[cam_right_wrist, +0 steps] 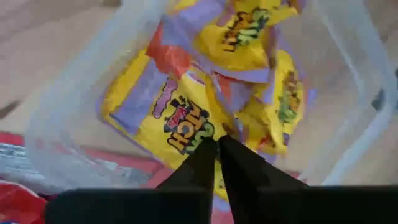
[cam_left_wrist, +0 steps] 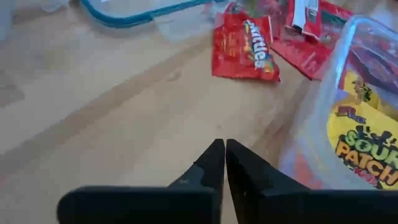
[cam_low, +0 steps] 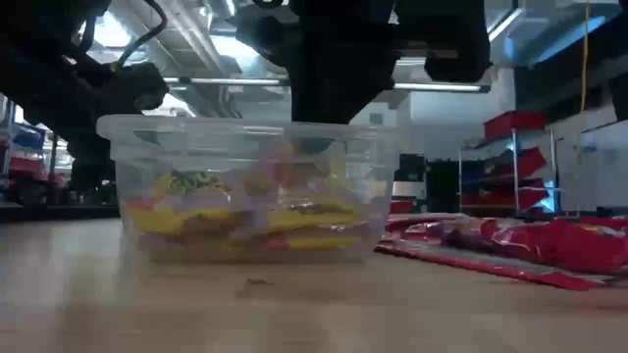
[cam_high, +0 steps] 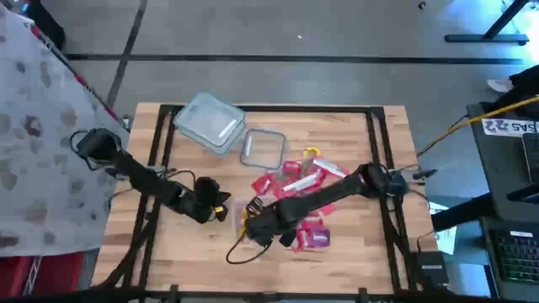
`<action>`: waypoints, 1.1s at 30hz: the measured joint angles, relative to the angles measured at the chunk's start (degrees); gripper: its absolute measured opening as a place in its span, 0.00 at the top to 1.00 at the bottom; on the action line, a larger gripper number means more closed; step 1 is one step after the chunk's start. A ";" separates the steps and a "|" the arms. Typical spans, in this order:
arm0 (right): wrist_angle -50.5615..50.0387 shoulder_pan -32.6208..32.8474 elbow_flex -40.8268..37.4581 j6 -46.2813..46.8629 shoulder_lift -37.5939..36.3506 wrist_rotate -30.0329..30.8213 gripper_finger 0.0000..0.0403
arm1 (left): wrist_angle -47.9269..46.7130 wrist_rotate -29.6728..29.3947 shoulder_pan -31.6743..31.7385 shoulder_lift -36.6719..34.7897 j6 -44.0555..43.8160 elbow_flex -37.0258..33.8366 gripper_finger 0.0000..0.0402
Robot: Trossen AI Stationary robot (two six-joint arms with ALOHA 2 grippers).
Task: Sort candy
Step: Put the yellow candy into the square transparent bin
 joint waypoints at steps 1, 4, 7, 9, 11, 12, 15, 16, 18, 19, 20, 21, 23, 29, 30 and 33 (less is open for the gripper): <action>0.22 0.00 0.01 0.17 -0.02 0.07 0.82 | 0.01 0.01 0.00 0.00 0.00 0.00 1.00; -0.13 0.27 0.45 2.08 -0.02 1.62 0.72 | 0.00 -0.01 0.00 0.00 0.00 0.00 1.00; -1.46 0.29 2.95 6.34 -0.23 1.10 0.66 | 0.02 0.00 0.00 0.00 0.02 0.00 1.00; -1.53 -0.63 4.27 9.21 -0.43 -3.84 0.67 | 0.02 0.01 0.00 0.00 0.08 0.00 1.00; -0.28 -2.15 4.36 12.04 -0.44 -9.41 0.70 | 0.11 0.00 0.00 0.00 0.12 0.00 1.00; 0.64 -2.95 3.83 13.60 -0.44 -10.51 0.73 | 0.08 0.01 0.00 0.00 0.05 0.00 1.00; 3.27 -4.74 1.29 19.25 -0.02 -7.76 0.85 | 0.11 0.01 -0.02 0.00 -0.20 0.00 1.00; 3.35 -5.21 0.30 21.49 0.14 -5.97 0.89 | 0.07 0.00 -0.02 0.00 -0.24 0.00 1.00; 3.64 -5.79 -1.21 23.72 0.97 -5.42 0.97 | 0.04 0.01 -0.02 0.00 -0.26 0.00 1.00; 3.80 -5.80 -1.96 23.85 1.18 -6.15 0.98 | 0.06 0.01 -0.02 0.00 -0.28 0.00 1.00; 4.06 -5.59 -2.79 23.91 1.24 -7.47 0.98 | 0.03 0.01 -0.02 0.00 -0.32 0.00 1.00; 5.30 -5.26 -3.58 24.00 1.25 -8.40 0.98 | 0.03 0.01 -0.02 0.00 -0.35 0.00 1.00; 9.11 -4.39 -4.41 24.28 1.25 -9.39 0.96 | -0.07 0.01 -0.02 0.00 -0.29 0.00 1.00; 6.18 -2.42 -0.60 24.16 0.97 1.38 0.99 | 0.04 0.01 -0.02 0.00 -0.41 0.00 1.00; 4.68 -2.30 0.57 23.99 0.61 2.60 1.00 | 0.02 0.01 -0.02 0.00 -0.44 0.00 1.00; 0.19 -2.30 3.03 23.92 -0.86 5.64 0.99 | 0.13 0.01 -0.02 0.00 -0.44 -0.02 1.00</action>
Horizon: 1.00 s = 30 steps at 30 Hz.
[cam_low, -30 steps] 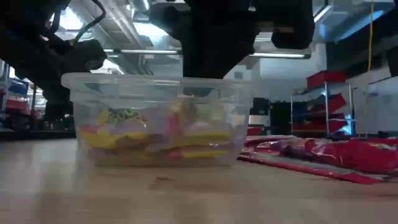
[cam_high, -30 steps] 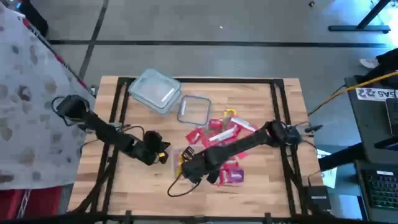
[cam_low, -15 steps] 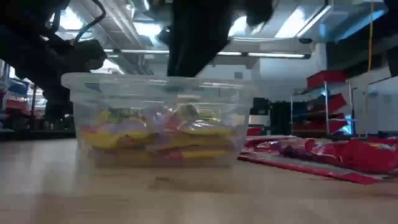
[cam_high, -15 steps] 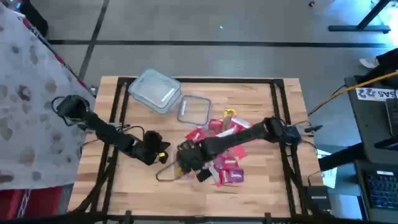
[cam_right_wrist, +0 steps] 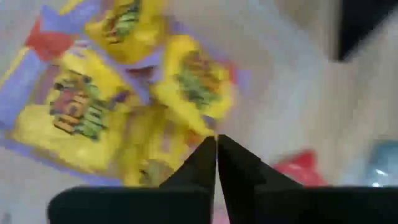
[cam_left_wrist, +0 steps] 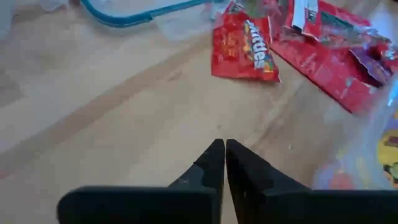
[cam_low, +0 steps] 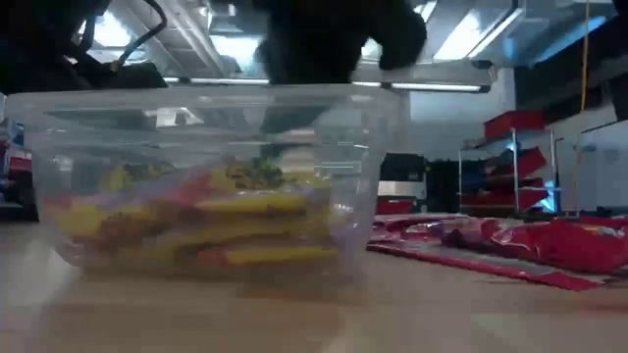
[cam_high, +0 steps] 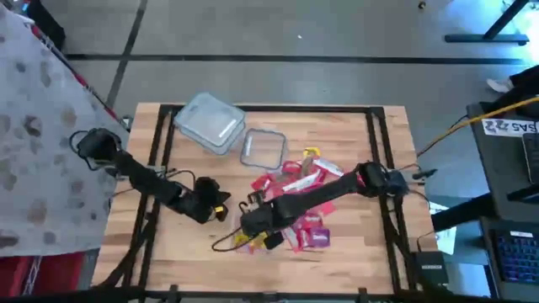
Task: Sort candy
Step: Put the yellow candy into the square transparent bin
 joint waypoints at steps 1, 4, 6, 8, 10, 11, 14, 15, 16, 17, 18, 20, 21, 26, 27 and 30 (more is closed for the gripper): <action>-2.42 -0.19 0.04 0.04 -0.78 1.37 0.99 | -0.12 0.00 0.00 0.00 -0.14 0.00 1.00; -8.15 -1.61 -1.55 1.00 -4.46 5.42 1.00 | -0.15 0.02 -0.07 0.00 -0.18 0.00 1.00; -12.83 -4.02 -4.20 2.51 -7.65 6.58 1.00 | 0.06 0.11 -0.07 0.00 -0.24 0.00 1.00; -14.80 -7.15 -8.82 4.92 -11.33 6.90 0.99 | -0.02 0.25 -0.34 0.00 -0.37 0.00 1.00; -14.83 -10.93 -15.09 7.94 -15.82 6.89 0.97 | 0.12 0.24 -0.48 0.00 -0.39 0.01 1.00; -13.81 -13.02 -18.72 9.74 -18.40 6.99 0.95 | 0.20 0.26 -0.50 0.00 -0.37 0.00 1.00; -6.59 -19.72 -30.37 15.33 -26.24 7.11 0.88 | 0.22 0.27 -0.76 0.05 -0.42 0.00 1.00; -3.13 -22.07 -34.12 17.17 -28.23 6.13 0.85 | 0.17 0.26 -0.74 0.15 -0.41 0.00 1.00; 0.65 -24.31 -37.52 18.65 -29.75 4.38 0.82 | 0.15 0.28 -0.74 0.17 -0.42 0.00 1.00; 4.58 -26.32 -40.65 19.65 -30.93 2.59 0.78 | 0.14 0.26 -0.74 0.17 -0.48 0.00 1.00; 8.27 -28.12 -43.40 20.39 -31.77 0.74 0.74 | 0.24 0.24 -0.74 0.28 -0.59 0.00 1.00; 15.15 -31.01 -47.45 20.95 -32.36 -2.14 0.66 | 0.07 0.26 -0.74 0.51 -0.56 0.00 1.00; 17.88 -32.25 -49.05 20.82 -32.27 -2.89 0.62 | 0.05 0.26 -0.61 0.52 -0.54 0.00 1.00; 20.92 -36.52 -53.60 20.71 -28.12 -1.61 0.51 | 0.22 0.21 -0.29 0.54 -0.56 0.00 1.00; 20.93 -37.19 -54.09 21.25 -27.68 -0.32 0.50 | 0.24 0.22 -0.31 0.52 -0.56 0.00 1.00; 22.34 -38.71 -55.76 22.11 -26.27 0.25 0.52 | 0.20 0.24 -0.35 0.52 -0.50 0.00 1.00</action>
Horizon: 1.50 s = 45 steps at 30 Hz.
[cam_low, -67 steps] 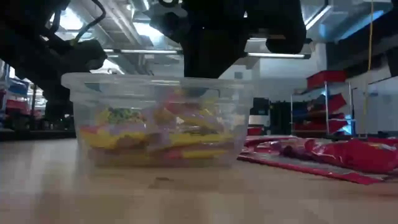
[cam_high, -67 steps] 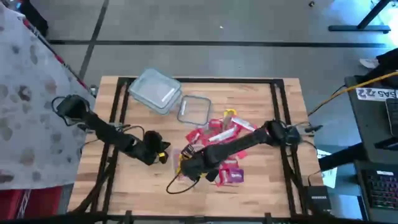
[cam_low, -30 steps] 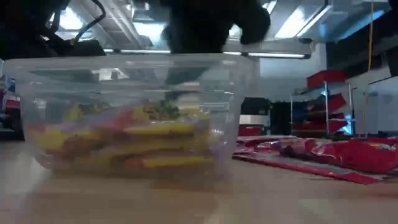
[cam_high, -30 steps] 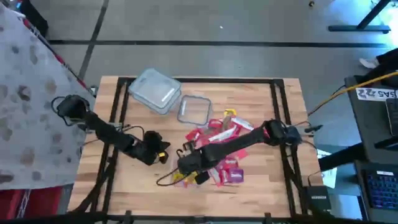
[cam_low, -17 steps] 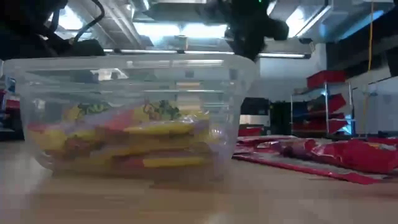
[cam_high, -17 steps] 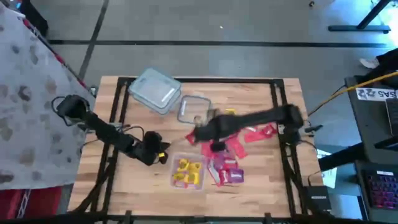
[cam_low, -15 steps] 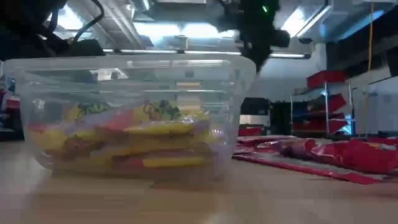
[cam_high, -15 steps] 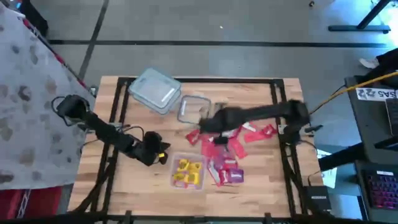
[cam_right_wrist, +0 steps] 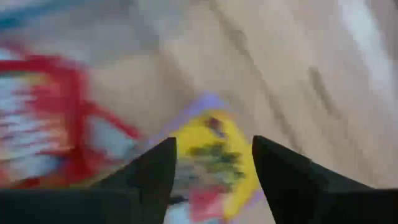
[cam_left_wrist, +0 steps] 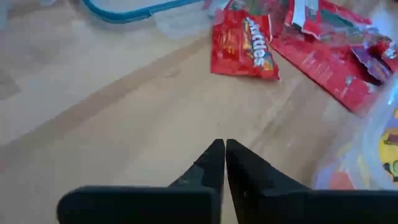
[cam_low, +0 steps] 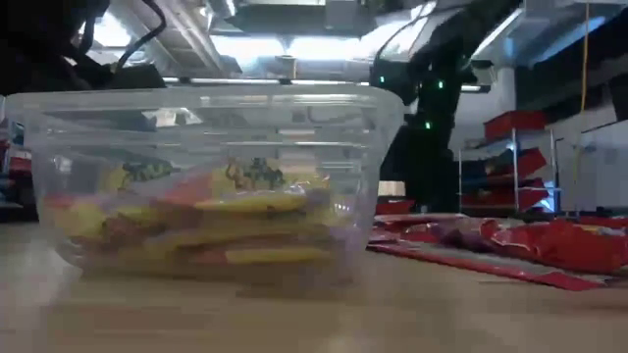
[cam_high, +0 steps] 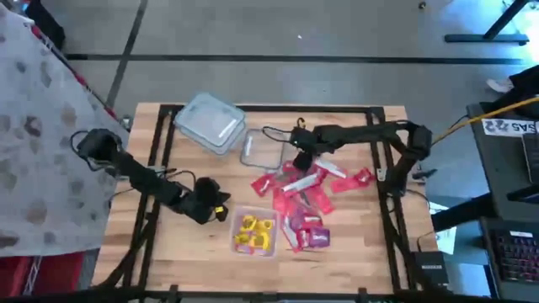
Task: Sort candy
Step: Put the yellow candy into the square transparent bin
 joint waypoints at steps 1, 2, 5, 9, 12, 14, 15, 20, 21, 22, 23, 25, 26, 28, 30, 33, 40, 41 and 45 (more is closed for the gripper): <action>1.28 -0.34 -0.74 -0.01 0.25 -1.02 0.53 | -0.05 -0.02 0.02 0.00 0.00 0.00 1.00; 2.79 -0.61 -1.42 -0.04 0.32 -2.32 0.55 | -0.08 -0.02 0.02 0.00 0.03 0.00 1.00; 7.01 -1.44 -3.09 0.02 0.31 -4.34 0.61 | -0.03 -0.04 0.02 0.00 0.07 0.00 1.00; 8.31 -1.54 -4.09 0.07 0.16 -4.39 0.73 | -0.02 -0.02 0.02 0.07 -0.07 0.00 1.00; 7.90 -1.41 -4.12 0.02 0.16 -4.30 0.87 | -0.03 -0.02 0.02 0.07 -0.09 0.00 1.00; 7.72 -1.41 -4.13 -0.09 0.11 -4.26 0.96 | -0.02 -0.02 0.02 0.07 -0.09 0.00 1.00; 7.61 -1.41 -4.18 -0.22 -0.11 -4.05 0.97 | -0.02 -0.02 0.02 0.07 -0.09 0.00 1.00; 6.19 0.46 -4.58 -0.61 -5.57 0.63 0.99 | -0.06 -0.02 0.02 0.12 -0.55 0.00 1.00; 6.17 1.32 -4.09 -0.94 -7.55 1.72 0.99 | -0.07 -0.02 0.02 0.13 -0.57 0.00 1.00; 5.84 2.26 -3.44 -1.21 -9.51 2.52 0.99 | -0.05 -0.02 0.02 0.13 -0.57 0.00 1.00; 5.21 3.33 -2.76 -1.58 -11.06 3.22 0.99 | -0.07 -0.02 0.02 0.13 -0.56 0.00 1.00; 4.67 6.13 -1.35 -2.48 -14.09 4.14 0.99 | -0.04 -0.02 0.02 0.13 -0.49 0.00 1.00; 4.94 7.62 -0.34 -3.09 -15.39 4.17 0.99 | -0.08 -0.02 0.02 0.13 -0.51 0.00 1.00; 6.02 11.02 2.27 -5.01 -17.56 3.23 0.99 | -0.02 -0.10 0.02 0.13 -0.52 0.00 1.00; 6.00 14.99 5.19 -7.47 -17.96 2.21 1.00 | -0.03 -0.48 0.02 0.13 -0.75 0.00 1.00; 6.53 21.40 8.54 -11.14 -17.01 2.86 0.99 | 0.06 -0.52 0.02 0.13 -0.98 0.00 1.00; 4.87 28.61 11.56 -16.32 -10.90 14.23 0.99 | 0.43 -0.50 0.04 0.13 -1.60 0.00 1.00; 3.37 28.46 11.35 -15.66 -10.23 16.75 0.99 | 0.75 -0.52 0.04 0.13 -1.60 0.00 1.00; -1.94 26.27 10.86 -9.83 -7.89 21.28 0.99 | 0.94 -0.50 0.02 0.13 -1.55 0.00 1.00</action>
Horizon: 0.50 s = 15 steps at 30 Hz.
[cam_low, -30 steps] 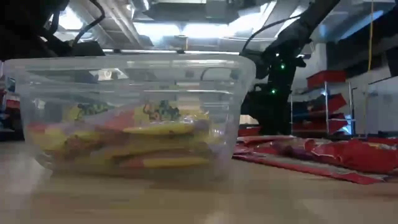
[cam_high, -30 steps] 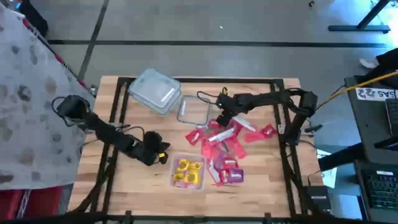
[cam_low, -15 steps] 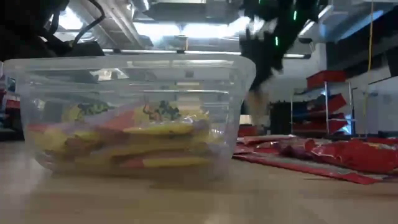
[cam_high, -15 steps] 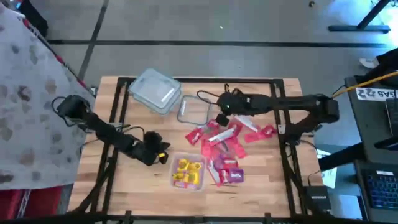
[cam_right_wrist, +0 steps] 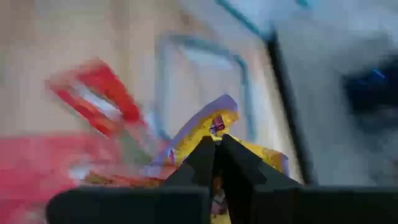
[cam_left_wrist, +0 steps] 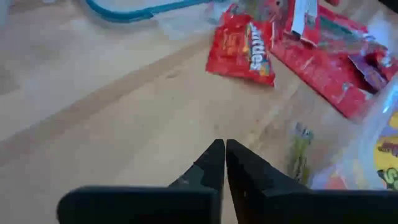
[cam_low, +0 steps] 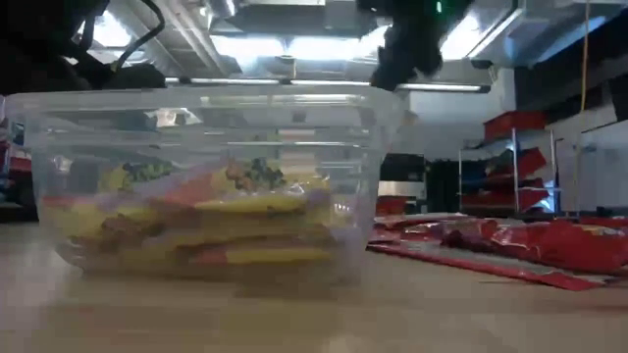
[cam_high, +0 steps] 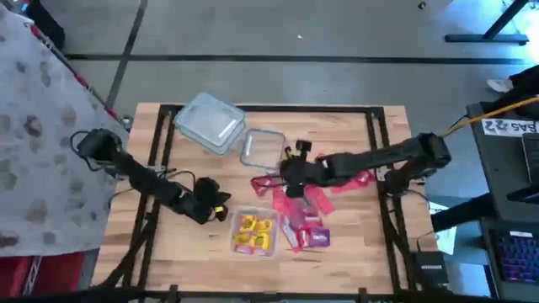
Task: Sort candy
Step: Put the yellow candy into the square transparent bin
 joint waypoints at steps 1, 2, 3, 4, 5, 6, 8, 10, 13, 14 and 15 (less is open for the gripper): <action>-0.66 -0.59 -0.15 1.32 0.40 -1.26 0.99 | 0.11 0.02 0.00 0.00 0.03 0.00 1.00; -0.80 -1.26 -0.21 2.68 0.64 -3.48 0.99 | 0.06 0.02 0.00 0.00 0.05 0.00 1.00; -0.46 -2.02 -0.21 3.95 0.86 -6.11 0.99 | 0.06 0.02 0.02 0.00 0.23 0.00 1.00; -0.16 -2.71 -0.18 4.86 1.30 -8.46 0.98 | 0.15 0.00 0.02 0.00 0.42 0.00 1.00; -0.18 -3.37 -0.18 5.41 1.77 -10.47 0.96 | 0.13 -0.02 0.02 0.00 0.45 0.00 1.00; -0.24 -3.96 -0.18 5.64 2.33 -11.98 0.94 | 0.09 -0.02 0.02 0.00 0.50 0.00 1.00; -0.32 -4.88 -0.18 5.81 3.53 -13.92 0.88 | 0.10 -0.02 0.02 0.00 0.51 0.00 1.00; -0.23 -5.61 -0.18 5.84 4.66 -15.86 0.82 | 0.08 -0.01 0.00 0.00 0.52 0.00 1.00; -0.16 -6.30 -0.18 5.80 6.68 -19.79 0.74 | 0.11 -0.02 0.00 0.00 0.57 0.00 1.00; -0.20 -6.45 -0.18 5.83 7.46 -20.77 0.73 | 0.13 -0.02 0.00 0.00 0.57 0.00 1.00; -0.16 -6.44 -0.18 6.13 8.28 -21.03 0.72 | 0.05 -0.02 -0.04 0.00 0.57 0.00 1.00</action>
